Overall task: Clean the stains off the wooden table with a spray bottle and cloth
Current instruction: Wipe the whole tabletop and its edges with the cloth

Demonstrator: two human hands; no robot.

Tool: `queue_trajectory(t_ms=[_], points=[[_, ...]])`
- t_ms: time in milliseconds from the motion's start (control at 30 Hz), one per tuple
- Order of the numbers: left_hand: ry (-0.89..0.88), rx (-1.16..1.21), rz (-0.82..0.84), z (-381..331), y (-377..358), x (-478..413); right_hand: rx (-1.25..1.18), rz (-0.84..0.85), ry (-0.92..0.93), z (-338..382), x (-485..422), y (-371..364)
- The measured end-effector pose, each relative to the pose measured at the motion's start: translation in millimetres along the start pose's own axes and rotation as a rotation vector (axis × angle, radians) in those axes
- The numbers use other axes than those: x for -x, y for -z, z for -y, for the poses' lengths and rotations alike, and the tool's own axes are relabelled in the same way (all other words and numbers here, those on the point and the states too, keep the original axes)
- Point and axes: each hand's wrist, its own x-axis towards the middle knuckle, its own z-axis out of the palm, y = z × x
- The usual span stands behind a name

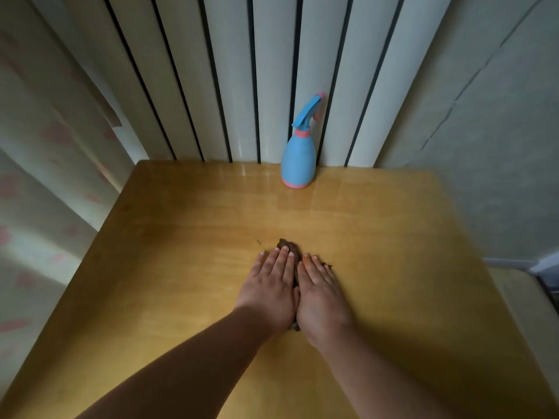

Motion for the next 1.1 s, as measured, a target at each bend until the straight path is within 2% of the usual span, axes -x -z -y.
queue_trajectory(t_ms=[167, 300, 367, 600, 867, 1100], points=[[-0.022, -0.003, 0.007, 9, 5, -24, 0.017, 0.009, -0.020, -4, -24, -1], [-0.047, -0.017, 0.014, 14, 14, -46, 0.018, -0.074, -0.082, -6, -40, 10], [-0.045, -0.010, 0.007, 13, 21, -62, -0.017, -0.035, -0.131, -14, -53, 15], [-0.046, 0.058, -0.040, -14, 43, -128, -0.016, -0.078, -0.237, -65, -96, 34], [-0.031, 0.105, -0.060, -30, 56, -203, -0.005, -0.082, -0.165, -118, -156, 53], [0.044, 0.082, -0.043, -38, 69, -237, -0.021, -0.030, -0.012, -147, -193, 63]])
